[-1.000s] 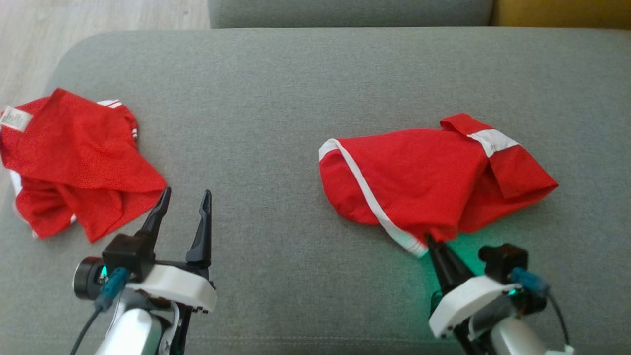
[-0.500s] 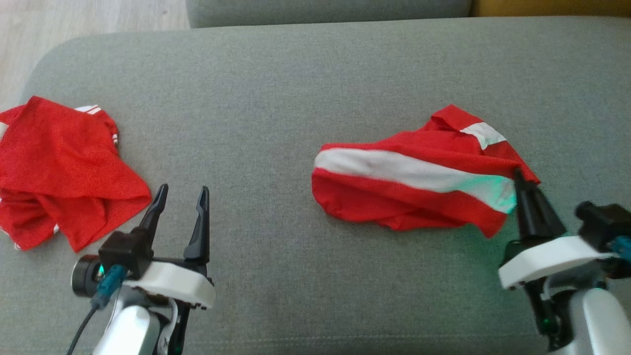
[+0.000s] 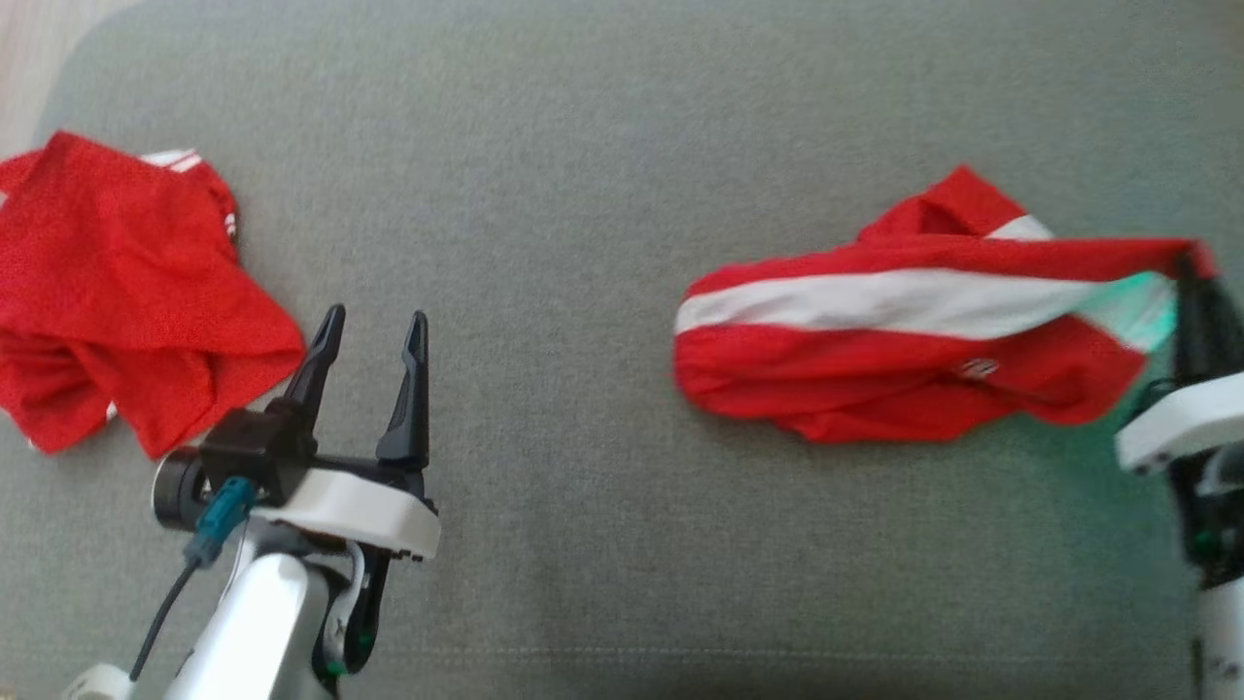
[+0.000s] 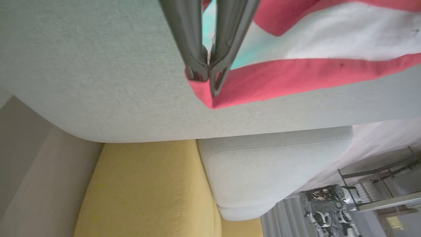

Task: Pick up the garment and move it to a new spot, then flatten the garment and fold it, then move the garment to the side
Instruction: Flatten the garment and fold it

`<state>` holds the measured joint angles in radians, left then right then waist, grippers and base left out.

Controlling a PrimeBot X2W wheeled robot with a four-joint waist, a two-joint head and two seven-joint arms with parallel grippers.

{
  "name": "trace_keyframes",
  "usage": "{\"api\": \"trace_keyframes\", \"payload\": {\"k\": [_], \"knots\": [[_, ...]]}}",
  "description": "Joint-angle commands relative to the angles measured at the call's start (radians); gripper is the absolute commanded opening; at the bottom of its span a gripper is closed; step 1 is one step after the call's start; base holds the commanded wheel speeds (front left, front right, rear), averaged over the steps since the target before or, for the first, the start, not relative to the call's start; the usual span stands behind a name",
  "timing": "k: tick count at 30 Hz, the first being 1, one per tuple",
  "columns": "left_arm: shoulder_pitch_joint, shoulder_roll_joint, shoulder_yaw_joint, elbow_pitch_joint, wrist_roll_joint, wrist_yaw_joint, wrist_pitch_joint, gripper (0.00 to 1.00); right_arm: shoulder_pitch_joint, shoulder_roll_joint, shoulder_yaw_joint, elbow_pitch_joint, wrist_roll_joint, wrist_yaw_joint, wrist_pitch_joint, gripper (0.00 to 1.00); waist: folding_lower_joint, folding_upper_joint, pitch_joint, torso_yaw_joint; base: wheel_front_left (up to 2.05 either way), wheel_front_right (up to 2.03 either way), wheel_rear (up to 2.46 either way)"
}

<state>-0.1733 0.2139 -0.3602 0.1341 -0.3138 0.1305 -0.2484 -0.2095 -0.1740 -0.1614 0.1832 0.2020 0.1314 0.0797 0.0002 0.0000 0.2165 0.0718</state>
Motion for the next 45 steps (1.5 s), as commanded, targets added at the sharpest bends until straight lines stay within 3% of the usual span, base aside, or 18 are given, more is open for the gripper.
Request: {"api": "trace_keyframes", "payload": {"k": [1,6,14,15,16,17,18,26,38,45], "knots": [[-0.055,0.008,0.034,-0.026,0.002,-0.004,-0.012,1.0,-0.052,-0.04,-0.013,-0.01,-0.007,-0.001,-0.001,0.0,-0.0002,0.0,0.031,0.019,0.0,0.0,0.0],[-0.078,-0.004,0.037,-0.022,0.007,-0.013,-0.013,1.0,-0.115,-0.078,-0.05,0.049,-0.018,-0.001,0.006,0.0,-0.0002,0.0,0.069,0.034,0.0,0.0,0.0],[-0.106,-0.026,0.046,-0.023,0.026,-0.03,-0.013,1.0,-0.228,-0.096,0.01,0.21,-0.033,-0.001,0.022,0.0,-0.0002,0.0,0.112,0.044,0.0,0.0,0.0],[-0.108,-0.029,0.048,-0.022,0.029,-0.033,-0.013,1.0,-0.237,-0.097,0.016,0.23,-0.033,-0.001,0.023,0.21,-0.0002,0.0,0.113,0.044,0.0,0.0,0.0],[-0.108,-0.029,0.048,-0.022,0.029,-0.033,-0.013,1.0,-0.237,-0.097,0.016,0.23,-0.033,-0.001,0.023,0.21,-0.0002,0.0,0.113,0.044,0.0,0.0,0.0],[-0.109,-0.031,0.049,-0.021,0.031,-0.035,-0.013,1.0,-0.245,-0.096,0.019,0.245,-0.032,-0.001,0.018,0.77,-0.0002,0.0,0.114,0.044,0.0,0.0,0.0],[-0.109,-0.033,0.051,-0.019,0.034,-0.037,-0.013,1.0,-0.248,-0.095,0.021,0.259,-0.031,-0.001,0.014,1.0,-0.0002,0.0,0.113,0.042,0.0,0.0,0.0],[-0.077,-0.034,0.072,0.005,0.047,-0.049,-0.013,1.0,-0.178,-0.058,0.015,0.231,-0.017,-0.001,-0.06,1.0,-0.0002,0.0,0.051,0.009,0.0,0.0,0.0],[-0.009,-0.009,0.085,0.019,0.052,-0.046,-0.013,1.0,0.004,0.051,0.086,-0.119,-0.048,-0.001,-0.062,1.0,-0.0002,0.0,-0.054,-0.024,0.0,0.0,0.0],[0.028,0.003,0.083,0.012,0.045,-0.037,-0.001,1.0,0.121,0.09,0.137,-0.233,-0.052,-0.001,-0.025,1.0,-0.0002,0.0,-0.097,-0.029,0.0,0.0,0.0]]}}
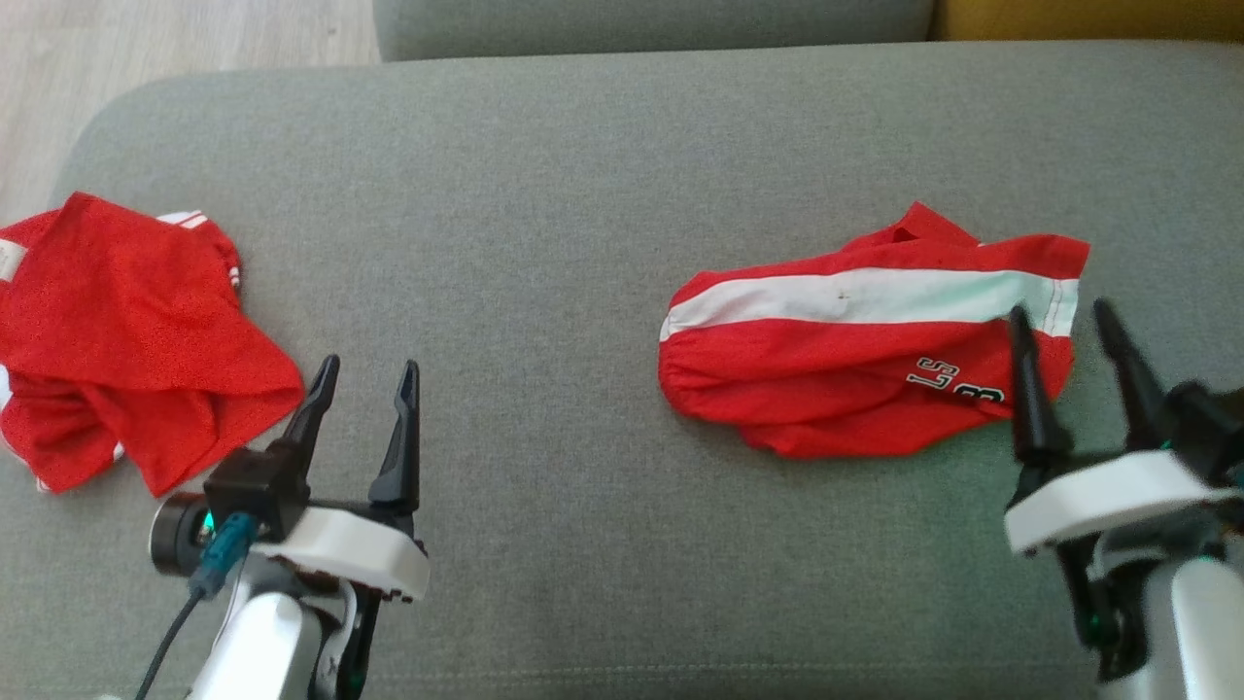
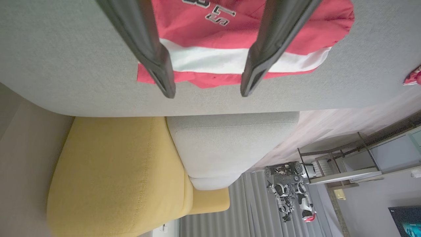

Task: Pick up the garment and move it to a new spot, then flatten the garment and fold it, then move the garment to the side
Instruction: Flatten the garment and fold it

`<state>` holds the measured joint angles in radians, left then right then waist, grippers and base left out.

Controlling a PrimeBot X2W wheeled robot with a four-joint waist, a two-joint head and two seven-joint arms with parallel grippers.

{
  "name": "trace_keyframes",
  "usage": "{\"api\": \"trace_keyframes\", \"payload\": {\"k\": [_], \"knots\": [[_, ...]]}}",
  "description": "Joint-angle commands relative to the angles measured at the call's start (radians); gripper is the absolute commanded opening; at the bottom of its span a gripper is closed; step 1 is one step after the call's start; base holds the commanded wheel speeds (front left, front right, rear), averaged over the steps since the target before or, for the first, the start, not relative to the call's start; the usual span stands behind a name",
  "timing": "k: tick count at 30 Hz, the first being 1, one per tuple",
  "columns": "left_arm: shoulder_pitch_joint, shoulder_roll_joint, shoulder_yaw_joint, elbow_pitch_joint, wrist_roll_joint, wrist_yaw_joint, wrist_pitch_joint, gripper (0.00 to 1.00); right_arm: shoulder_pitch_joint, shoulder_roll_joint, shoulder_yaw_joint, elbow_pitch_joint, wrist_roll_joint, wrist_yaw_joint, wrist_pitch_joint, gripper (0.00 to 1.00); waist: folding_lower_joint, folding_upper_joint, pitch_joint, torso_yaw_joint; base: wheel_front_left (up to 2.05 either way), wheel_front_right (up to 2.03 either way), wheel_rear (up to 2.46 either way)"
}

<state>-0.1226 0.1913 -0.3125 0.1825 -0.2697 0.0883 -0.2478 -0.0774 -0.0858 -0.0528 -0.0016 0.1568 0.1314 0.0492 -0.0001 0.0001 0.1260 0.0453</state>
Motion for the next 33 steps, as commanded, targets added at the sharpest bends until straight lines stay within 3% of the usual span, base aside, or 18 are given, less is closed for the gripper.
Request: {"api": "trace_keyframes", "payload": {"k": [1,20,26,33], "knots": [[-0.02,0.027,0.034,-0.039,0.001,0.006,0.001,1.0,0.001,0.005,0.031,-0.058,-0.006,-0.001,0.01,1.0,0.0001,-0.0001,-0.008,-0.003,0.0,0.0,0.0],[-0.02,0.045,0.027,-0.075,-0.009,0.019,0.029,1.0,0.027,0.026,0.031,-0.089,0.003,-0.001,0.024,1.0,0.0001,-0.0001,-0.001,-0.004,0.0,0.0,0.0],[-0.109,0.02,-0.004,-0.087,-0.038,-0.025,0.073,1.0,0.008,0.028,0.033,-0.098,0.002,-0.001,0.024,1.0,0.0001,-0.0001,0.038,-0.011,0.0,0.0,0.0],[-0.299,-0.067,-0.096,0.005,-0.086,-0.109,0.213,1.0,-0.023,0.03,0.045,-0.103,0.001,-0.001,0.018,1.0,0.0001,-0.0001,0.109,-0.051,0.0,0.0,0.0]]}}
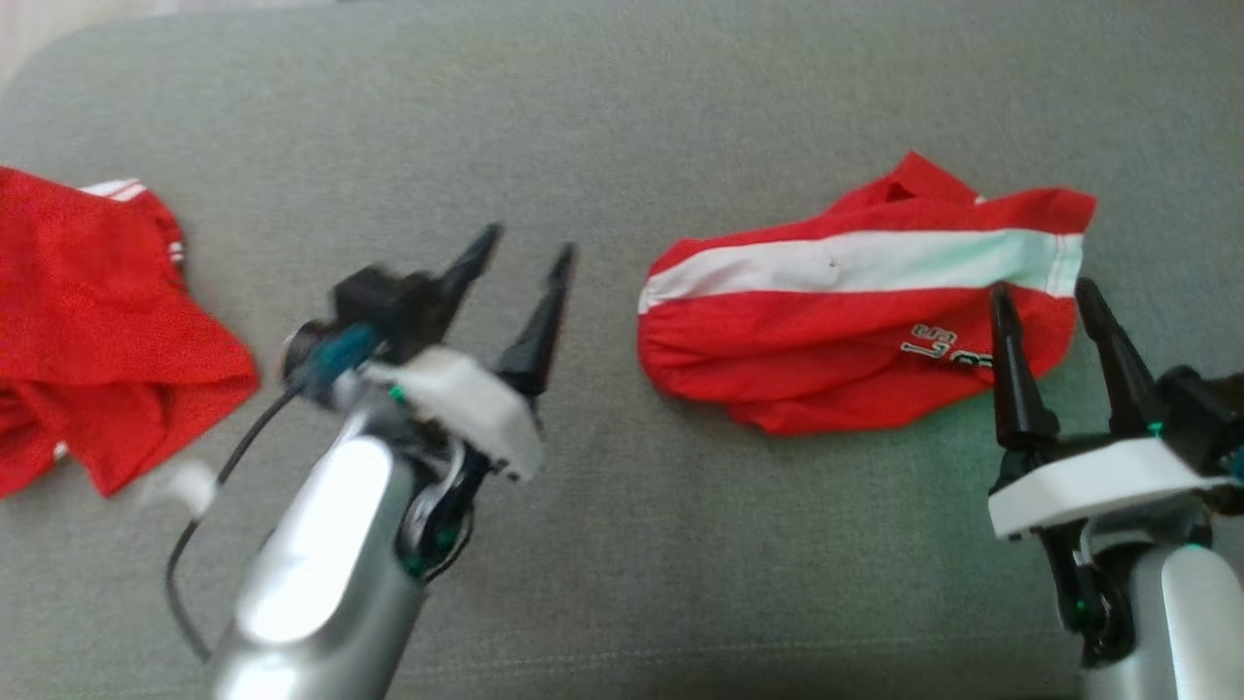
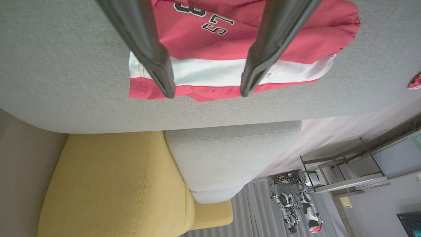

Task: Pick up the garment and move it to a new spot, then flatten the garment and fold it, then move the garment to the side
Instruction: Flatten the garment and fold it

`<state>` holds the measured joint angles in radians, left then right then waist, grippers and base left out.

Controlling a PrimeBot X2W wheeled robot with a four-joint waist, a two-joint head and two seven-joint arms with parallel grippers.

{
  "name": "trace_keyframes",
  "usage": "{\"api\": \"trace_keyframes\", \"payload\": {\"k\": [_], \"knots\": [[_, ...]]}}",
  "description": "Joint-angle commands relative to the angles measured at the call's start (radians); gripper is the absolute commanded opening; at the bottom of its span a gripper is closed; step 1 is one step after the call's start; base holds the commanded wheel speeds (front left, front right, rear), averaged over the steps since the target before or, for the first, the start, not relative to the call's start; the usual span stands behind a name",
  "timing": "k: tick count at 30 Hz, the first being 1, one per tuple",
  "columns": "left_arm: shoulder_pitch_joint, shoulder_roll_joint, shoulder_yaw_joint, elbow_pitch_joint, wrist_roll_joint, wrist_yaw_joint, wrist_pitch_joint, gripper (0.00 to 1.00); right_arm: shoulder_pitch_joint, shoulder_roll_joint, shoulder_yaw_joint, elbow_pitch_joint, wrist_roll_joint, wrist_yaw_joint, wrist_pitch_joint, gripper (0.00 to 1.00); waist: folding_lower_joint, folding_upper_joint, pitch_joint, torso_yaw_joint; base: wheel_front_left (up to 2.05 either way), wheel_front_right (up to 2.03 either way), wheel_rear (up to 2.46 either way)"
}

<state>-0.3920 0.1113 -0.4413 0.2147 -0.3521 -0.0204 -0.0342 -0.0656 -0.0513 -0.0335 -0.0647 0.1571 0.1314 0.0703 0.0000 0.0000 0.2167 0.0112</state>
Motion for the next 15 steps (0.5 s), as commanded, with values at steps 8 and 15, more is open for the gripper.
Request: {"api": "trace_keyframes", "payload": {"k": [8,15], "knots": [[-0.181,-0.046,-0.035,0.182,-0.102,-0.062,0.119,1.0,-0.068,-0.003,0.041,-0.023,0.006,-0.001,-0.018,1.0,0.0,0.0,0.071,-0.074,0.0,0.0,0.0],[-0.245,-0.057,-0.079,0.325,-0.177,-0.087,0.148,1.0,-0.078,-0.002,0.042,-0.01,0.009,-0.001,-0.029,1.0,0.0,0.0,0.09,-0.098,0.0,0.0,0.0]]}}
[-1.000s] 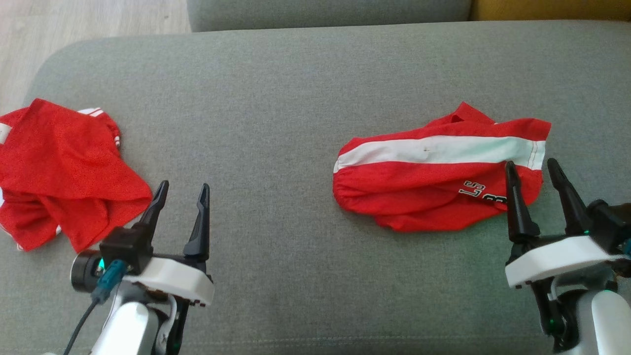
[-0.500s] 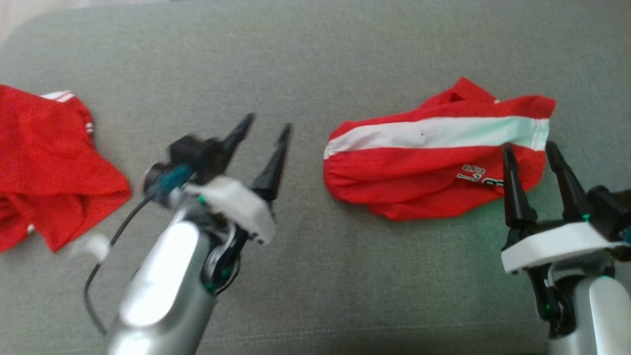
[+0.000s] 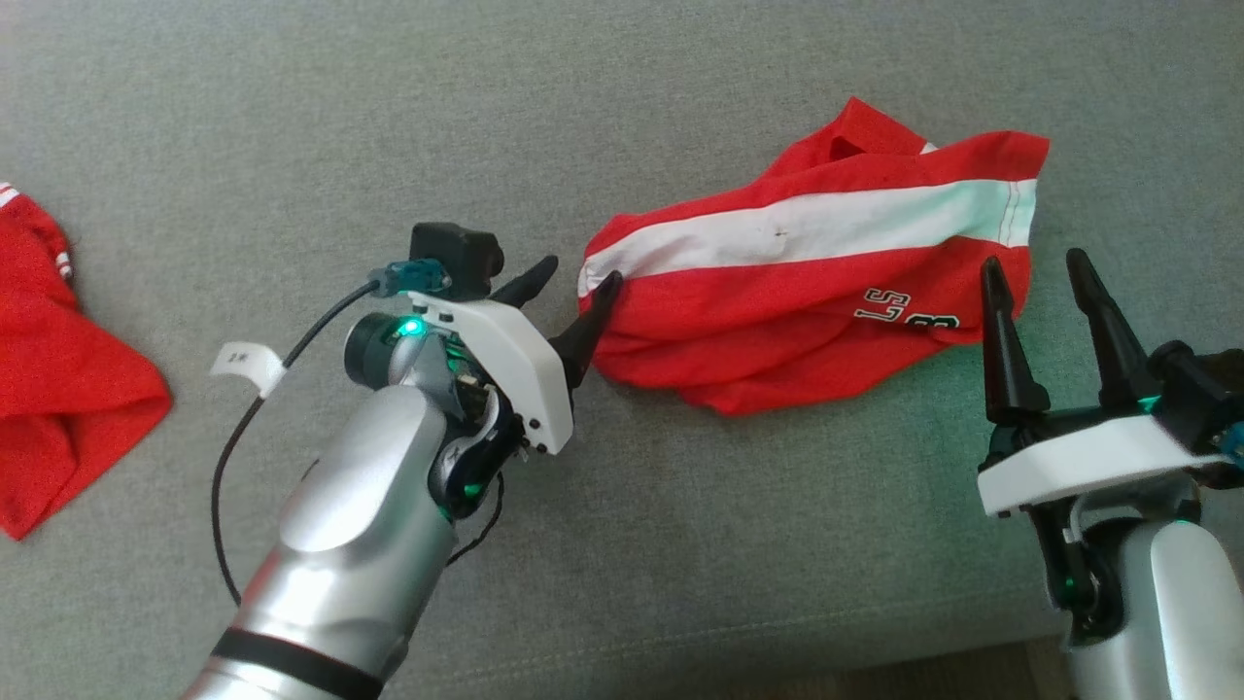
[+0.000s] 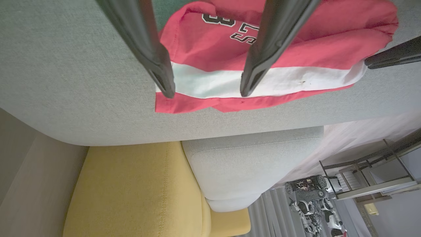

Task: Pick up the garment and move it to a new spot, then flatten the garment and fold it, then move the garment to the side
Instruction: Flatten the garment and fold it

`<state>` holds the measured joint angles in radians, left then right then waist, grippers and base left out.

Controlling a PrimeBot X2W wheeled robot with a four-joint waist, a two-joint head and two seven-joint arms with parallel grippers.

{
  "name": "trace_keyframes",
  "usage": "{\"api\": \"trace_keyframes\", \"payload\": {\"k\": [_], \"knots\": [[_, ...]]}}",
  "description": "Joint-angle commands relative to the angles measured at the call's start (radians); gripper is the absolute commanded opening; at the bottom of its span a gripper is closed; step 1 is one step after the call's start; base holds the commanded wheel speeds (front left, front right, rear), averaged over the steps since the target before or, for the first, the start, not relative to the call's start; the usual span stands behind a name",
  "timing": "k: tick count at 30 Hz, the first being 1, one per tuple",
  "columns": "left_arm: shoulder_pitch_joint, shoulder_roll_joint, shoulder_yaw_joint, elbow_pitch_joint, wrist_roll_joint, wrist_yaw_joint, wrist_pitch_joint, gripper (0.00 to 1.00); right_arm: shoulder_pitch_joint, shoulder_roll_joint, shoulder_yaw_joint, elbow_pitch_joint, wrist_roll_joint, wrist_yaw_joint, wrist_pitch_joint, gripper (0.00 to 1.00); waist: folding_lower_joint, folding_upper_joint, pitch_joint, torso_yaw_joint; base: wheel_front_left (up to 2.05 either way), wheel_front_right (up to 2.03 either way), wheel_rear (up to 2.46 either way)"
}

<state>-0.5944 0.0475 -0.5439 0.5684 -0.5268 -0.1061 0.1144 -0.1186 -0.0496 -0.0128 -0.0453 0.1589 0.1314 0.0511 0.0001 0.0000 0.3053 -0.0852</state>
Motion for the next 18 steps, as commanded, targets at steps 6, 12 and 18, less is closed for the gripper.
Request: {"api": "trace_keyframes", "payload": {"k": [6,12,18], "knots": [[-0.067,0.004,-0.016,0.041,-0.05,-0.013,0.011,0.63,-0.03,-0.002,0.02,-0.024,0.01,-0.001,-0.015,1.0,-0.0001,0.0,0.005,-0.009,0.0,0.0,0.0],[-0.087,0.004,-0.037,0.063,-0.064,-0.017,-0.028,0.0,-0.035,-0.002,0.011,-0.021,0.011,-0.001,-0.016,1.0,-0.0001,0.0,0.005,-0.01,0.0,0.0,0.0],[-0.103,0.003,-0.051,0.069,-0.056,-0.018,-0.072,0.0,-0.048,-0.014,-0.029,0.011,0.004,-0.001,0.0,1.0,-0.0001,0.0,0.001,0.001,0.0,0.0,0.0]]}}
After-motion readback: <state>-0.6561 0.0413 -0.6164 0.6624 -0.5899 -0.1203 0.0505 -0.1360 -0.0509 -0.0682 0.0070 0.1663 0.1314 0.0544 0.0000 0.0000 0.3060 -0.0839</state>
